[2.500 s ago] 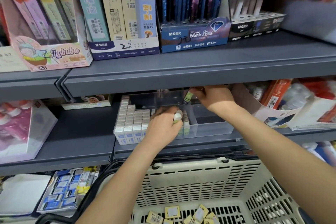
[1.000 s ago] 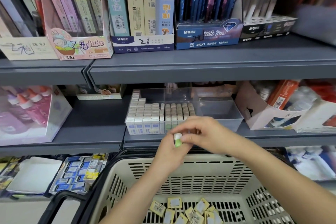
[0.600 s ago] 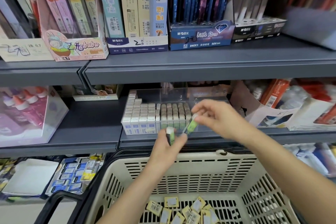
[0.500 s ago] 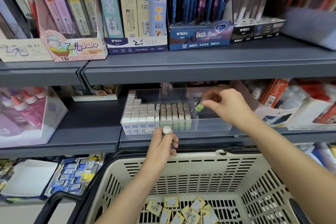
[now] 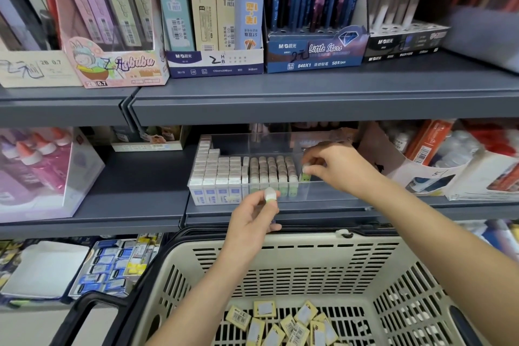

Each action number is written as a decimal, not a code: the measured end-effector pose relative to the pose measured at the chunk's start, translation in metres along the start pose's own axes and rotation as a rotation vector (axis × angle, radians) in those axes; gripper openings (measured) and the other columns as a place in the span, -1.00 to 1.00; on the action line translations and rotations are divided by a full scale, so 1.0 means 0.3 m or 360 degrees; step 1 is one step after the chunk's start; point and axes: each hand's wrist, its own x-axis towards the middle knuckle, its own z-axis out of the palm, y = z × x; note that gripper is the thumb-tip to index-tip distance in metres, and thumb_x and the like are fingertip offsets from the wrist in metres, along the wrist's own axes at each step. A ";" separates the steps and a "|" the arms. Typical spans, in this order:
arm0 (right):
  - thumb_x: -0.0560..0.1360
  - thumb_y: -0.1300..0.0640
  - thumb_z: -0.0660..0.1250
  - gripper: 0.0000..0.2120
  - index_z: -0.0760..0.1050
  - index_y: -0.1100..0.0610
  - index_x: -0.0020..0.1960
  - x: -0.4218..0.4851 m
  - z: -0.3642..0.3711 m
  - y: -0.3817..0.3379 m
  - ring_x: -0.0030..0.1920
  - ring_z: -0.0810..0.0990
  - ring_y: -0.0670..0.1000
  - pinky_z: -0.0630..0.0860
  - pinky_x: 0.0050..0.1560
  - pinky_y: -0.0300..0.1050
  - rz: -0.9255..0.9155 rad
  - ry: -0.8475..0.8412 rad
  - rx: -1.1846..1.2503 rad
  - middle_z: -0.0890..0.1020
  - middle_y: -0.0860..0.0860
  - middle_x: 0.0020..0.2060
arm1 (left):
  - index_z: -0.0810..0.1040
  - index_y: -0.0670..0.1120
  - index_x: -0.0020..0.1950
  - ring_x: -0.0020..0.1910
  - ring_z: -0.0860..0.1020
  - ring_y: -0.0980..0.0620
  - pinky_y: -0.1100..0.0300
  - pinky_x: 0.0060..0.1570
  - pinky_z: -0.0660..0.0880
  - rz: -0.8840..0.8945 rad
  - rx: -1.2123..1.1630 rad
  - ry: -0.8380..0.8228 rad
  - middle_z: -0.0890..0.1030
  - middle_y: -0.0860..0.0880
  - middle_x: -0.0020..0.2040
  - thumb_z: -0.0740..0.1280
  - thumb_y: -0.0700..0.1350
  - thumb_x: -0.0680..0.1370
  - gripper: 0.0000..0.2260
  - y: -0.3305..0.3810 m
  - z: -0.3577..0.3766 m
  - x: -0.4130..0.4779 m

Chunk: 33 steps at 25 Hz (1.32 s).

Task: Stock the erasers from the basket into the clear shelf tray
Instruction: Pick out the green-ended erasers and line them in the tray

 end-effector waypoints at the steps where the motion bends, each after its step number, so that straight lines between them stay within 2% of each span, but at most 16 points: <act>1: 0.51 0.05 0.31 -0.82 0.56 0.03 0.09 0.003 0.011 0.002 -0.06 0.50 -0.08 0.43 0.02 -0.20 0.0032 -0.0052 -0.0012 0.63 -0.05 -0.01 | 0.55 0.04 0.03 -0.11 0.58 0.18 0.29 -0.19 0.57 -0.0010 -0.0018 0.0004 0.56 0.05 -0.07 0.25 -0.21 0.58 -0.84 -0.002 0.002 0.005; 5: 0.52 0.03 0.29 -0.84 0.57 0.02 0.05 0.004 0.047 0.012 0.08 0.55 0.01 0.48 0.13 -0.05 0.0089 -0.0162 -0.0056 0.63 -0.04 0.03 | 0.51 -0.02 0.04 -0.07 0.61 0.13 0.28 -0.17 0.58 -0.0062 -0.0061 0.0045 0.58 -0.03 -0.03 0.27 -0.26 0.56 -0.85 -0.005 0.005 0.034; 10: 0.56 0.05 0.23 -0.78 0.59 0.04 0.12 -0.014 0.050 0.012 0.14 0.54 0.00 0.45 0.19 -0.05 0.0059 -0.0200 -0.0034 0.62 -0.04 0.11 | 0.55 -0.08 0.05 -0.15 0.61 0.16 0.31 -0.21 0.57 -0.0045 -0.0067 0.0077 0.60 -0.03 -0.07 0.32 -0.28 0.53 -0.84 0.003 0.014 0.049; 12: 0.54 0.03 0.25 -0.78 0.61 0.04 0.09 -0.033 0.040 -0.003 0.07 0.57 -0.07 0.47 0.11 -0.18 -0.0023 -0.0055 0.0109 0.65 -0.06 0.05 | 0.55 -0.09 0.07 -0.19 0.60 0.19 0.33 -0.23 0.56 -0.0022 -0.0031 0.0045 0.60 -0.02 -0.06 0.34 -0.29 0.52 -0.83 0.008 0.021 0.055; 14: 0.51 0.02 0.31 -0.82 0.63 0.03 0.02 -0.058 0.031 -0.035 -0.14 0.54 -0.26 0.40 -0.12 -0.44 -0.0091 0.0000 0.0403 0.65 -0.19 -0.12 | 0.55 -0.15 0.14 -0.17 0.59 0.17 0.33 -0.22 0.56 -0.0012 0.0052 -0.0032 0.61 -0.05 -0.04 0.34 -0.29 0.52 -0.79 0.010 0.038 0.065; 17: 0.47 0.07 0.37 -0.90 0.63 0.04 -0.05 -0.076 0.025 -0.056 -0.32 0.47 -0.33 0.35 -0.26 -0.47 -0.0095 -0.0080 0.0506 0.54 -0.25 -0.34 | 0.56 -0.16 0.14 -0.16 0.57 0.17 0.32 -0.21 0.57 0.0016 0.0180 -0.0088 0.61 -0.01 -0.08 0.35 -0.28 0.51 -0.79 0.014 0.064 0.071; 19: 0.46 0.10 0.38 -0.93 0.62 0.06 -0.09 -0.069 0.001 -0.033 -0.33 0.47 -0.29 0.34 -0.25 -0.44 -0.0030 -0.0052 0.0540 0.53 -0.22 -0.34 | 0.57 -0.02 0.05 -0.12 0.57 0.18 0.28 -0.11 0.56 0.0090 0.0292 -0.0039 0.61 0.06 -0.08 0.37 -0.24 0.50 -0.82 0.017 0.055 0.072; 21: 0.46 0.07 0.38 -0.96 0.59 0.03 -0.12 -0.048 -0.030 0.001 -0.31 0.47 -0.24 0.37 -0.23 -0.38 0.0098 0.0086 0.0571 0.55 -0.19 -0.32 | 0.53 0.09 -0.01 -0.06 0.57 0.16 0.20 0.02 0.54 0.0130 0.0395 0.0073 0.60 0.09 -0.03 0.37 -0.20 0.50 -0.81 0.018 0.019 0.081; 24: 0.47 0.12 0.37 -0.94 0.53 -0.03 -0.13 -0.003 -0.050 0.030 -0.28 0.45 -0.30 0.29 -0.29 -0.62 0.0210 0.0343 0.0553 0.53 -0.23 -0.31 | 0.51 0.13 -0.05 -0.04 0.56 0.15 0.13 0.05 0.55 0.0117 0.0453 0.0181 0.59 0.10 -0.02 0.36 -0.19 0.51 -0.81 0.017 -0.038 0.089; 25: 0.48 0.13 0.37 -0.92 0.53 -0.03 -0.14 0.010 -0.045 0.031 -0.27 0.46 -0.27 0.27 -0.29 -0.63 0.0222 0.0372 0.0516 0.53 -0.23 -0.31 | 0.51 0.12 -0.05 -0.04 0.56 0.14 0.13 0.03 0.56 0.0110 0.0468 0.0186 0.59 0.08 -0.02 0.35 -0.19 0.52 -0.82 0.014 -0.049 0.086; 26: 0.49 0.14 0.35 -0.92 0.53 -0.03 -0.13 0.019 -0.037 0.032 -0.26 0.49 -0.21 0.28 -0.28 -0.59 0.0219 0.0364 0.0450 0.53 -0.22 -0.30 | 0.52 0.11 -0.06 -0.03 0.56 0.12 0.14 -0.03 0.58 0.0101 0.0477 0.0180 0.59 0.06 -0.02 0.34 -0.19 0.52 -0.83 0.012 -0.054 0.082; 29: 0.49 0.21 0.31 -0.83 0.51 -0.07 -0.11 0.031 -0.009 0.038 -0.17 0.58 -0.07 0.44 -0.15 -0.30 0.0137 0.0240 0.0271 0.57 -0.18 -0.27 | 0.54 0.09 -0.07 -0.04 0.57 0.09 0.22 -0.21 0.60 0.0082 0.0470 0.0156 0.60 0.03 -0.03 0.34 -0.19 0.52 -0.85 0.005 -0.058 0.062; 33: 0.48 0.24 0.29 -0.80 0.53 -0.07 -0.06 0.038 0.000 0.037 -0.12 0.62 -0.06 0.54 -0.04 -0.19 0.0074 0.0226 0.0229 0.61 -0.17 -0.23 | 0.54 0.09 -0.08 -0.15 0.57 0.11 0.19 -0.27 0.58 0.0091 0.0464 0.0149 0.61 0.01 -0.07 0.34 -0.19 0.52 -0.84 0.012 -0.058 0.042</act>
